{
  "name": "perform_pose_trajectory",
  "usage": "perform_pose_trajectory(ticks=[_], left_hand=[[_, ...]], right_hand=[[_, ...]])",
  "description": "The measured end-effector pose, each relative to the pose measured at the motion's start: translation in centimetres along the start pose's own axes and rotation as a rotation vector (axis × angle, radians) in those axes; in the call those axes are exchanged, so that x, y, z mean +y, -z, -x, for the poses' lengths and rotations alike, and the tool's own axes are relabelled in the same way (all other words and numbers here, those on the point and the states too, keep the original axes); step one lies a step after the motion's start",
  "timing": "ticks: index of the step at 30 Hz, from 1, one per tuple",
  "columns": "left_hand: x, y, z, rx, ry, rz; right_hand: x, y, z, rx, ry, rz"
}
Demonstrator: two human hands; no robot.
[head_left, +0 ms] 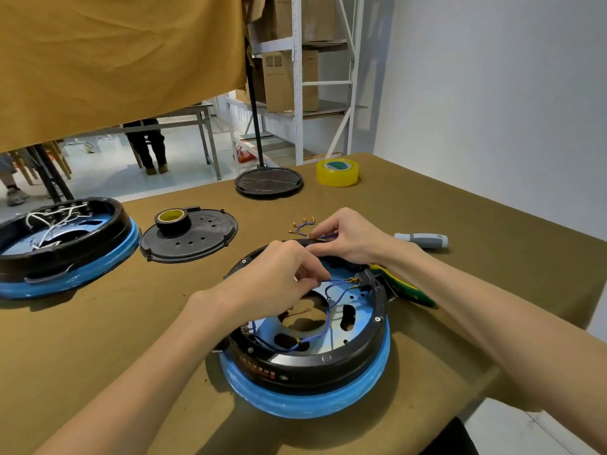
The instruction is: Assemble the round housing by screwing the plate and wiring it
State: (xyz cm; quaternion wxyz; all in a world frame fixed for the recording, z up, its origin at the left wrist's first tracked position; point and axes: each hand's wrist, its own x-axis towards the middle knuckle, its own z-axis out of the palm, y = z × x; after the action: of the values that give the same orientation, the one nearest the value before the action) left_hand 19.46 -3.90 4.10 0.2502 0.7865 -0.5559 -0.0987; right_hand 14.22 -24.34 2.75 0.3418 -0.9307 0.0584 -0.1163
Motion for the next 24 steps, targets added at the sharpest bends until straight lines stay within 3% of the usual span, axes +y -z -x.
perform_pose_trajectory(ticks=[5,12,24], left_hand=[[-0.4,0.0,-0.2,0.009,-0.023,-0.072],[0.3,-0.1,-2.7,-0.100,-0.019,0.058],[0.8,-1.6,-3.4,0.008,-0.117,-0.043]], right_hand=[[0.1,-0.2,-0.3,-0.019,0.012,-0.034],[0.9,-0.7,-0.2,0.025,0.035,-0.120],[1.1,-0.4,-0.4,-0.012,0.035,-0.158]])
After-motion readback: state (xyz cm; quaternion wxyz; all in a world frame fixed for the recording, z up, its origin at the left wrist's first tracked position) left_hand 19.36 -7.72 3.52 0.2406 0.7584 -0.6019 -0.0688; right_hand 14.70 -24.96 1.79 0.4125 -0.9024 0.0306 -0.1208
